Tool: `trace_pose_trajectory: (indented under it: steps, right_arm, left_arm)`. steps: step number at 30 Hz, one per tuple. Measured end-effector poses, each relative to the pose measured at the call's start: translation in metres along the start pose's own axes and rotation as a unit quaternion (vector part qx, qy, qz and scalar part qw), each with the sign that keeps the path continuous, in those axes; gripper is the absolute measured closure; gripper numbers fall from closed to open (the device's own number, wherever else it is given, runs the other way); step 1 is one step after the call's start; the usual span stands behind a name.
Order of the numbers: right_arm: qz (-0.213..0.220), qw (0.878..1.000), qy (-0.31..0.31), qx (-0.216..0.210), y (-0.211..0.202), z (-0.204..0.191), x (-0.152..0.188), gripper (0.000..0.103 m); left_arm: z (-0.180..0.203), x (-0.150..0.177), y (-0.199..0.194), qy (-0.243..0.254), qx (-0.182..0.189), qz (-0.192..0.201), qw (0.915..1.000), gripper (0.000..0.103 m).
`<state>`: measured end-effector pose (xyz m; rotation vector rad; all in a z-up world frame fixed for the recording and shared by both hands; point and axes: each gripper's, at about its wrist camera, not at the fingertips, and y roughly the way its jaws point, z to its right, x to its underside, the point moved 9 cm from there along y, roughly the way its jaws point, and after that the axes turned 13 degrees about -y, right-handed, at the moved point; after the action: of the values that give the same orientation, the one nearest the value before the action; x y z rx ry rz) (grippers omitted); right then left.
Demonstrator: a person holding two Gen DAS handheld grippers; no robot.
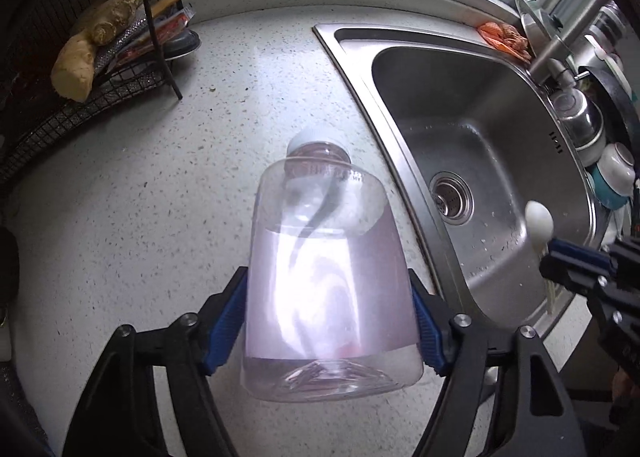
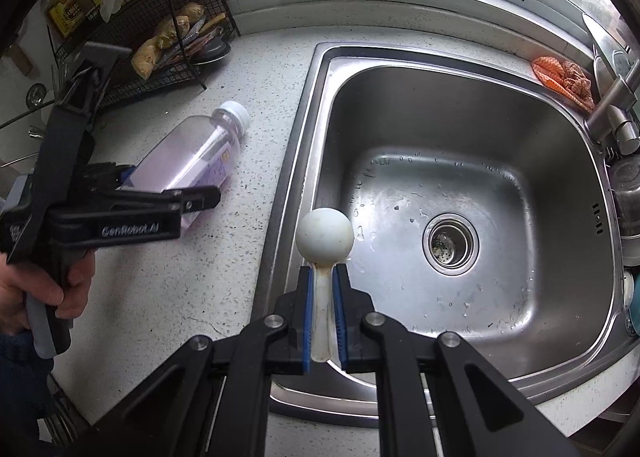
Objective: Collect trash
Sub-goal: 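Grasp the pink-tinted plastic bottle with the left tool, then carry the bottle and spoon down to the red bucket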
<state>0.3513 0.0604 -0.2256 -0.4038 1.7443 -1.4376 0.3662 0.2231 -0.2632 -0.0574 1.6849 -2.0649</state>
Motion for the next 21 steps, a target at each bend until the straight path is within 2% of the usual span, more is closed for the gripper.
trace_pose_trajectory:
  steps: [5, 15, 21]
  right_arm:
    - [0.011, 1.000, -0.019, -0.006, -0.009, -0.007, 0.000, 0.094]
    - [0.026, 0.997, -0.067, -0.024, -0.031, -0.027, 0.020, 0.094]
    - [0.039, 0.994, -0.092, -0.037, -0.052, -0.036, 0.045, 0.094]
  left_arm:
    - [0.000, 0.031, -0.024, -0.006, 0.025, 0.000, 0.9997, 0.032]
    - [0.013, 0.074, -0.055, -0.033, 0.023, 0.025, 0.9989, 0.032]
    - [0.029, 0.115, -0.084, -0.059, 0.019, 0.041, 0.9972, 0.032]
